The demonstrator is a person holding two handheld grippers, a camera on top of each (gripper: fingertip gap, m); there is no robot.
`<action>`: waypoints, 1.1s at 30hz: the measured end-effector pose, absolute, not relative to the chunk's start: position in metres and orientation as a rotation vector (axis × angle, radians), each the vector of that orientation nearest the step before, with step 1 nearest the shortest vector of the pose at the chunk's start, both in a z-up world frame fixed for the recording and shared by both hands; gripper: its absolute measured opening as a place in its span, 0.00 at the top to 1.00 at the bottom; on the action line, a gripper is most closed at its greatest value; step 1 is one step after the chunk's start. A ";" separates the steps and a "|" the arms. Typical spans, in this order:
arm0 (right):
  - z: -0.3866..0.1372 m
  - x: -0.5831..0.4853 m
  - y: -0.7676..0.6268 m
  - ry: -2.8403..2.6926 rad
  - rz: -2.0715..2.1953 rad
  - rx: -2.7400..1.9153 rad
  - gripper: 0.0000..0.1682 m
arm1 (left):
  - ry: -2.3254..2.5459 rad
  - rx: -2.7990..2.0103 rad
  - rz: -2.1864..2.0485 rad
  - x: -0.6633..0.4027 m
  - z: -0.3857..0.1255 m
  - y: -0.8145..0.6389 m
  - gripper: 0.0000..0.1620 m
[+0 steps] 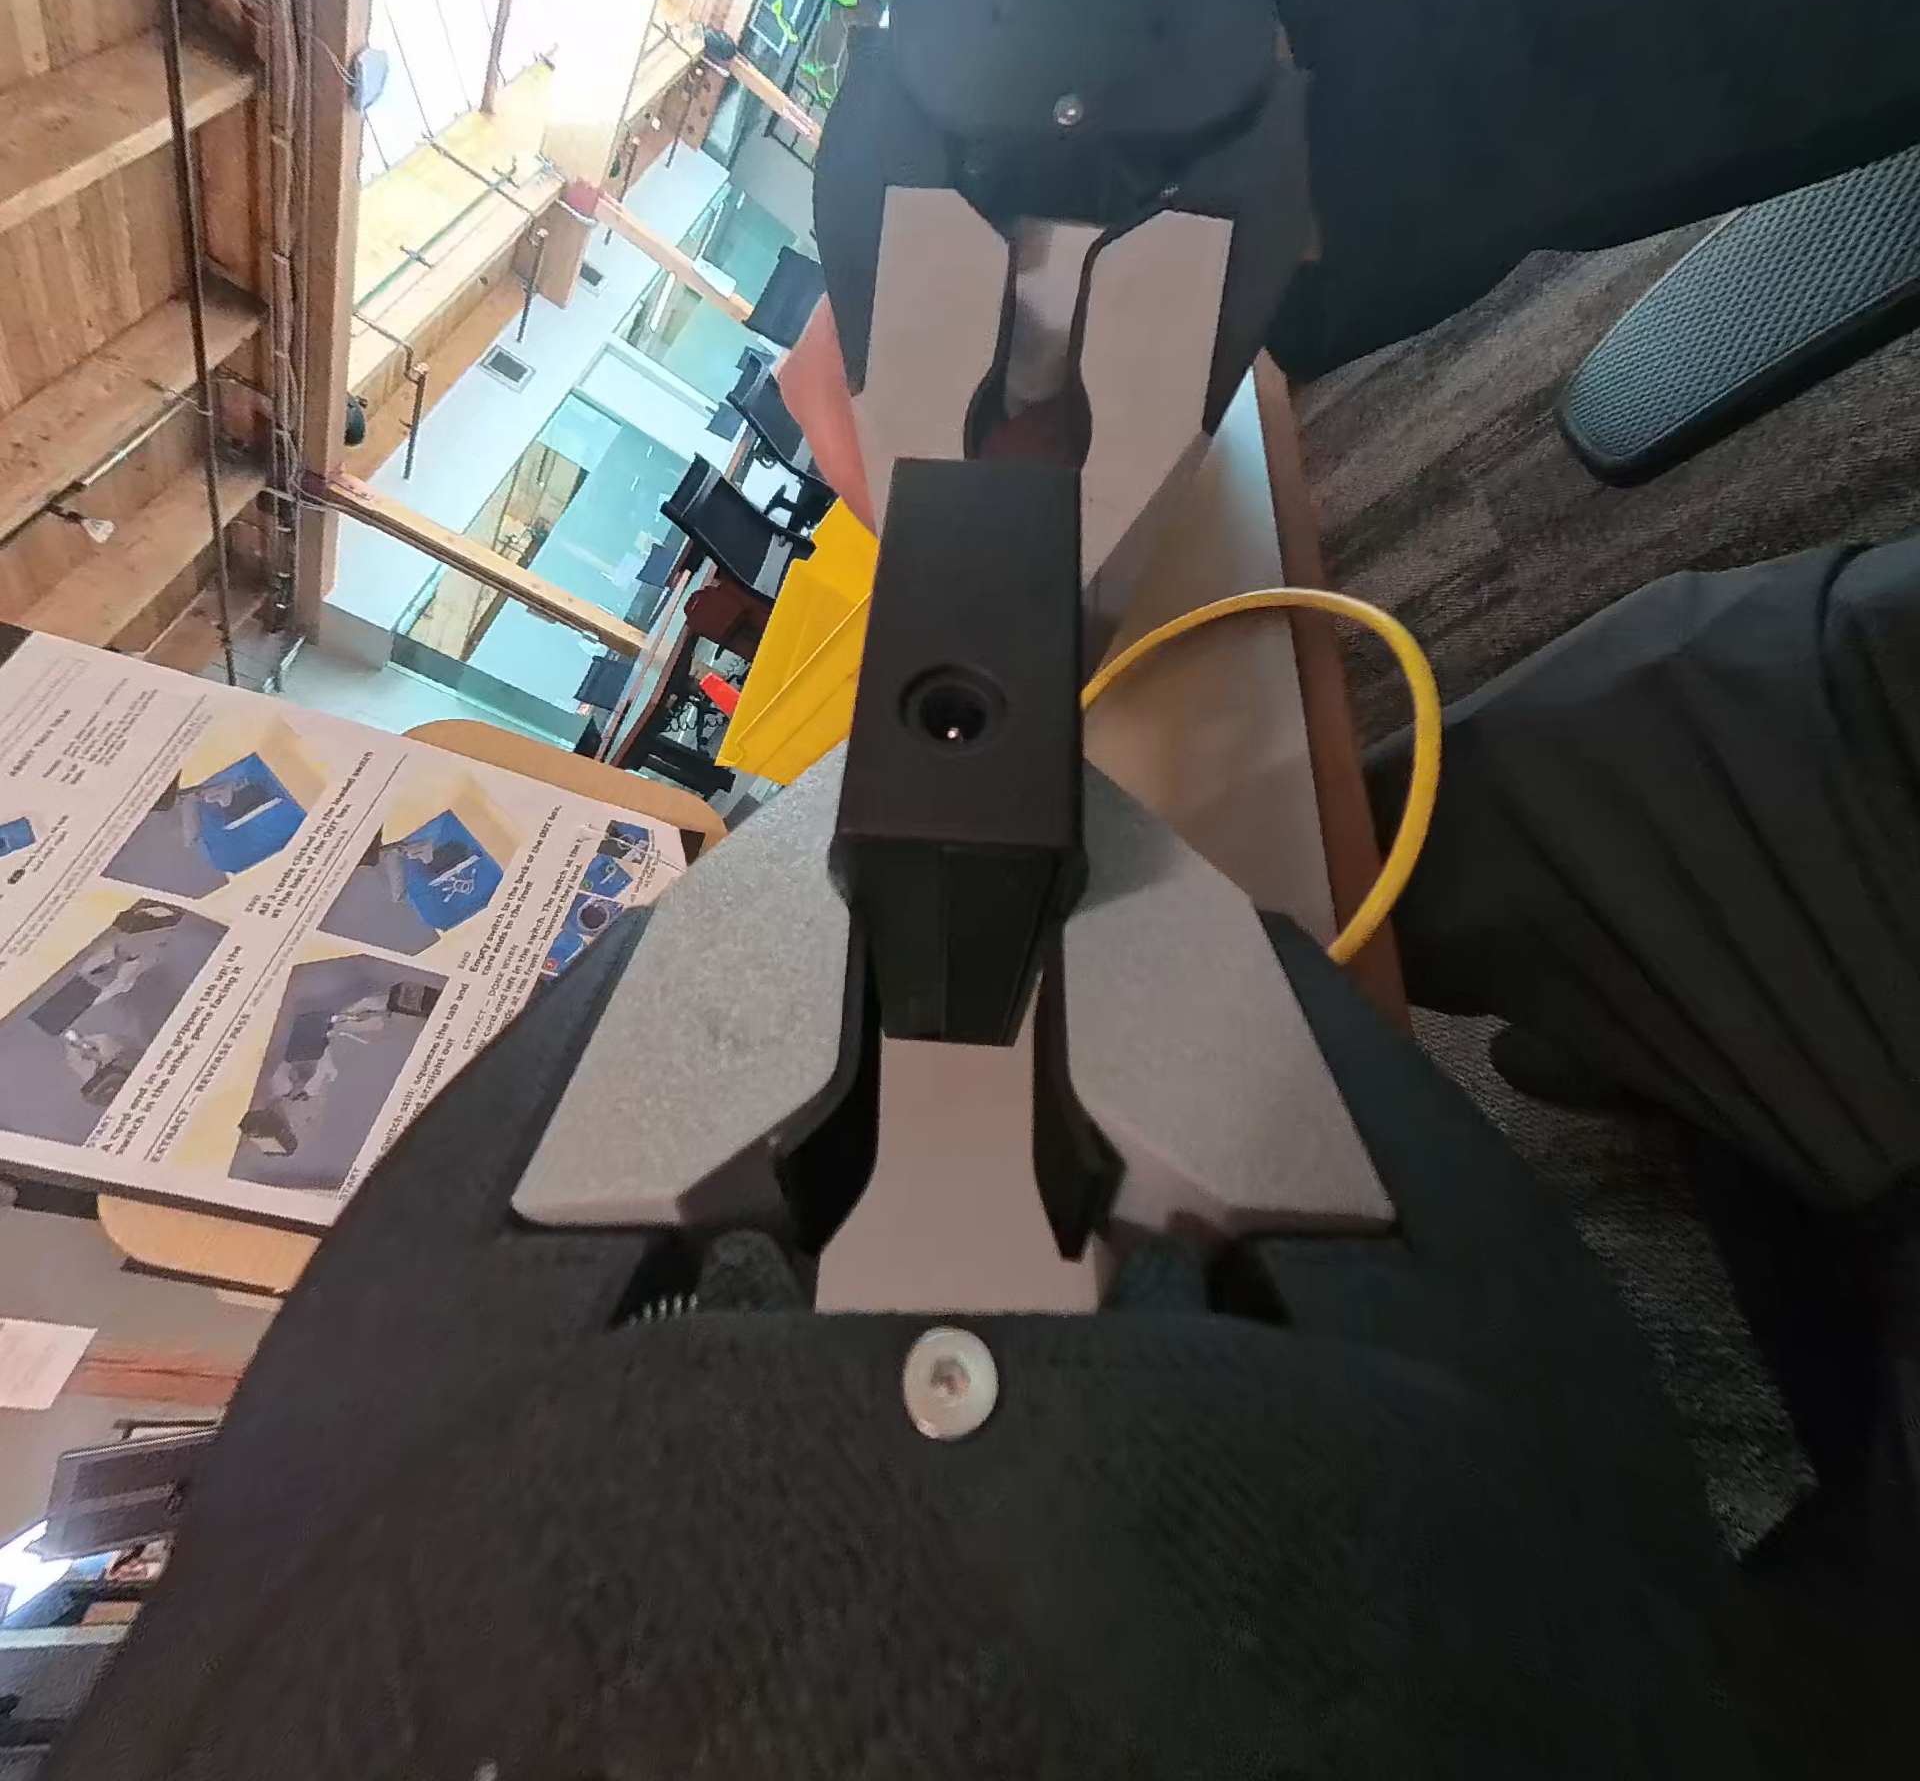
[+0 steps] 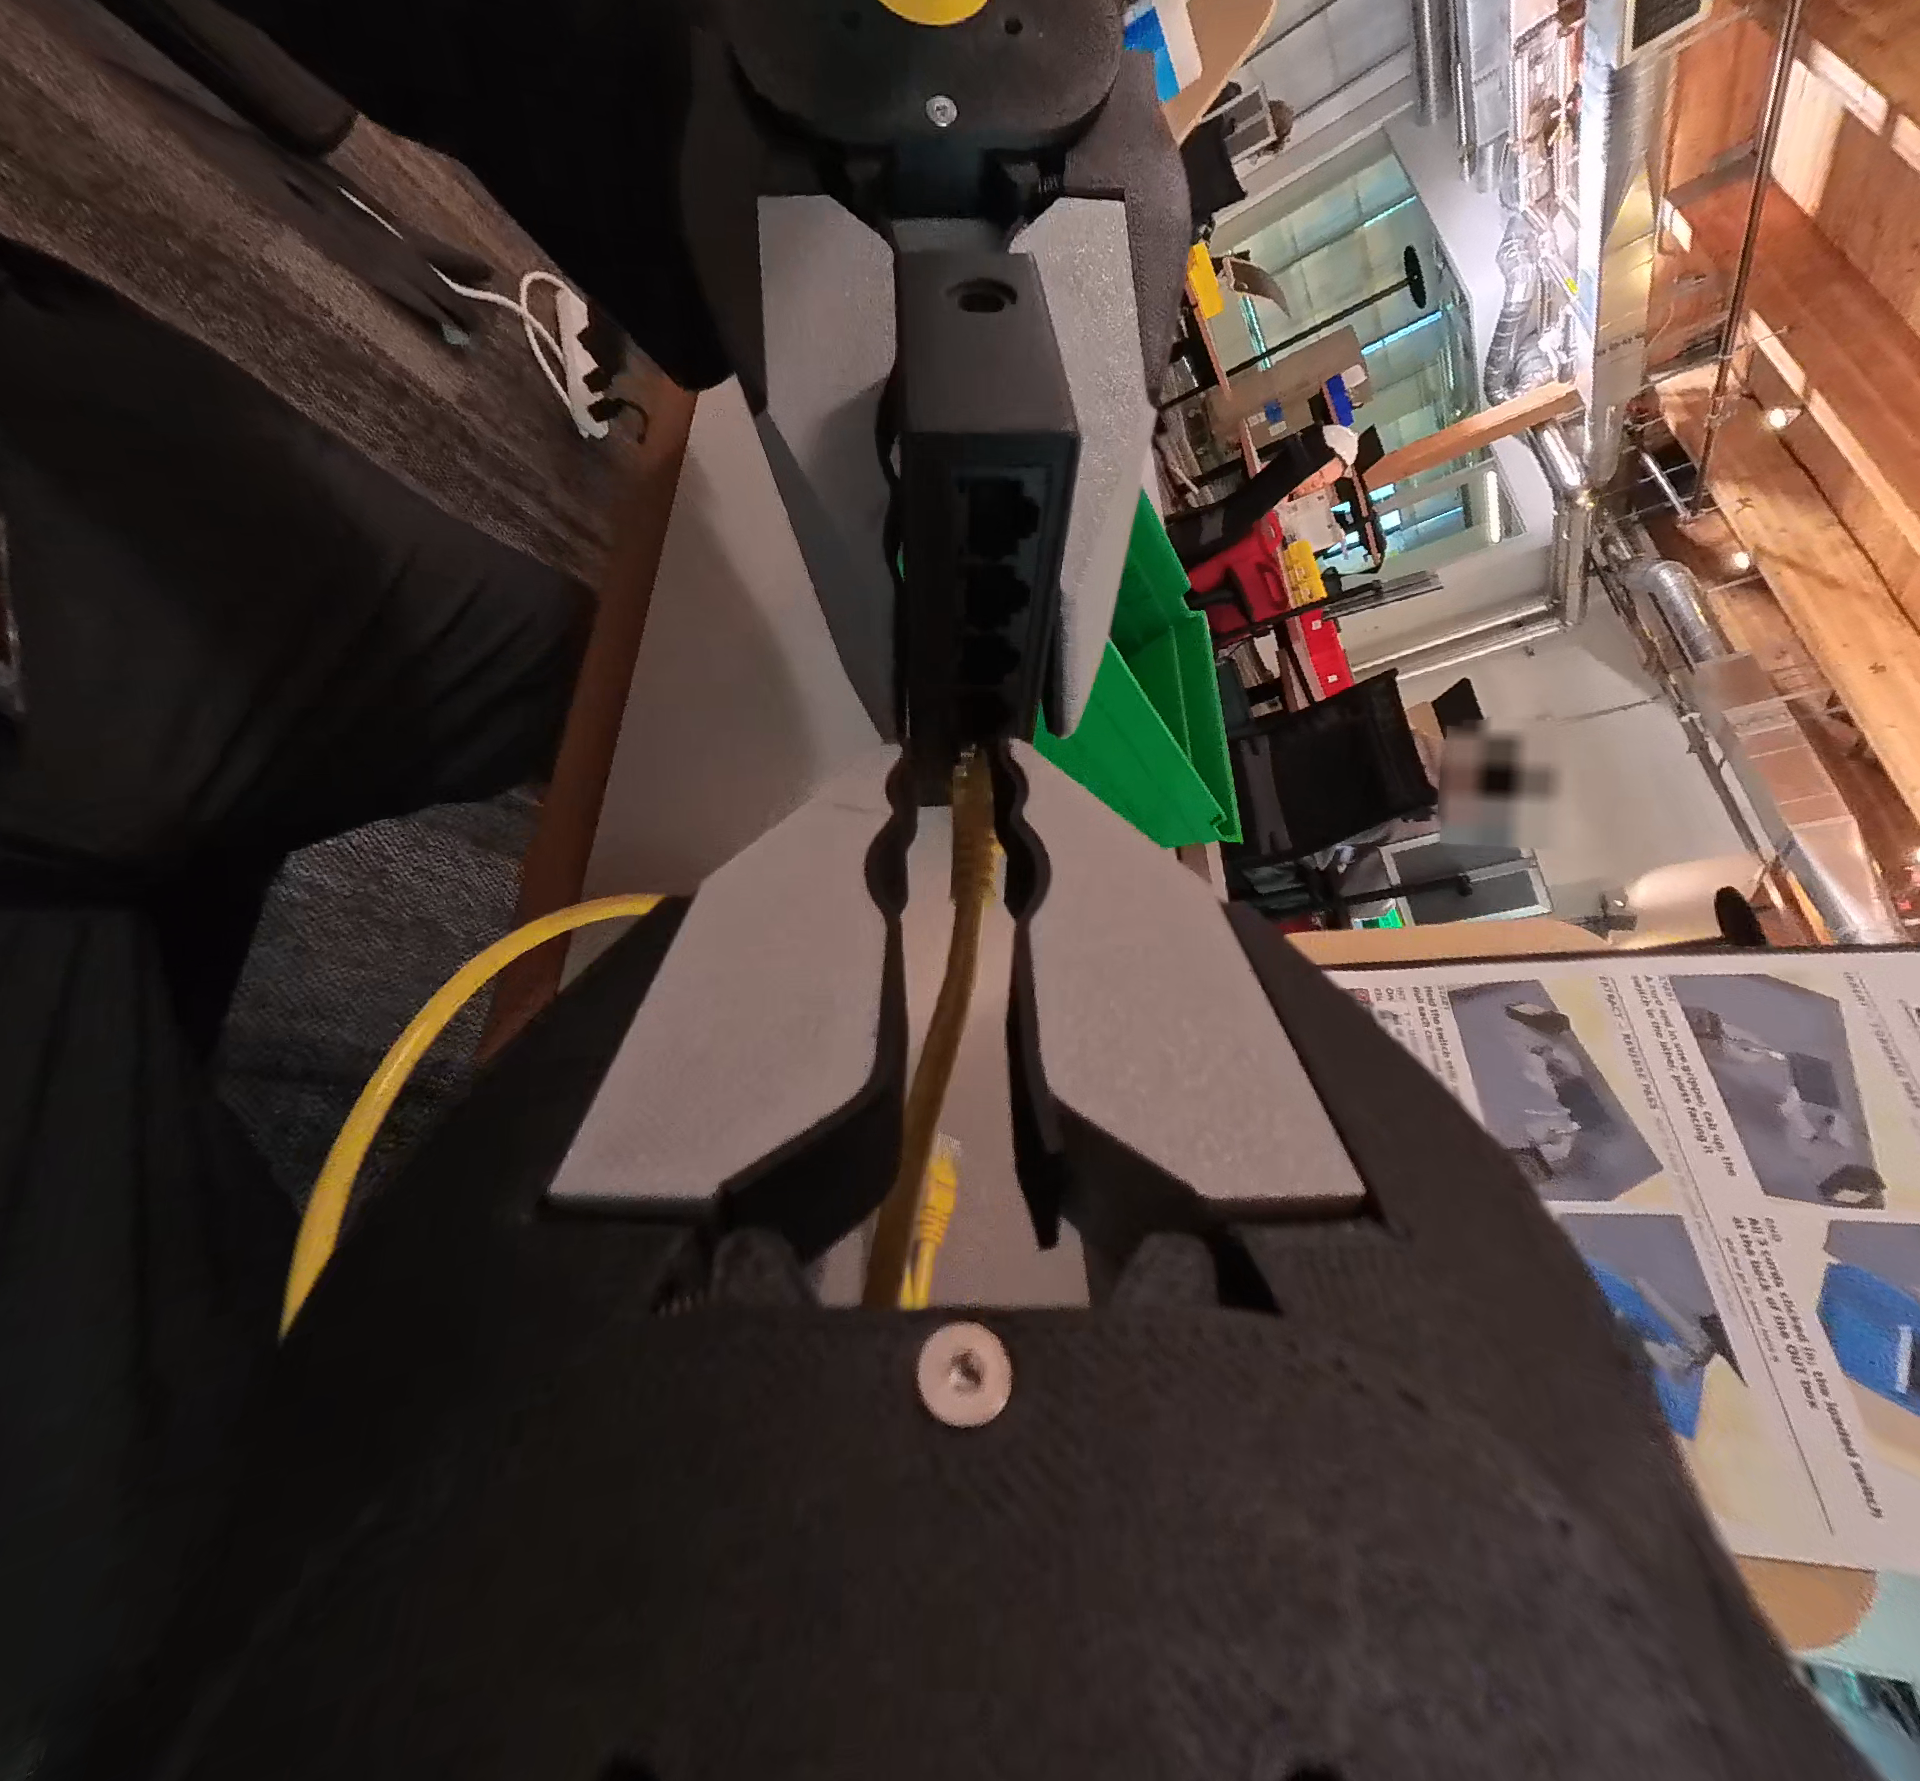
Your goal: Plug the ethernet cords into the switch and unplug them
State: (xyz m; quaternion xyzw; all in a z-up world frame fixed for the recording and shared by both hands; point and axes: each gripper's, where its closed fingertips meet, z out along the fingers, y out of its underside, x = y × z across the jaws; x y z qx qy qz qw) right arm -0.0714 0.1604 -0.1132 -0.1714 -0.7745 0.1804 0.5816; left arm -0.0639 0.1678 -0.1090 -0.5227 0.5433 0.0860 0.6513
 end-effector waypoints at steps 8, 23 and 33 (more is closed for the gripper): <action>-0.101 -0.065 0.160 -1.761 0.529 -0.424 1.00 | 1.221 -1.168 0.218 -0.068 -0.102 0.167 0.83; -0.107 -0.074 0.170 -1.740 0.416 -0.448 0.94 | 1.241 -1.146 0.252 -0.062 -0.103 0.165 0.83; -0.111 -0.079 0.175 -1.740 0.370 -0.407 0.94 | 1.229 -1.166 0.265 -0.067 -0.107 0.171 0.83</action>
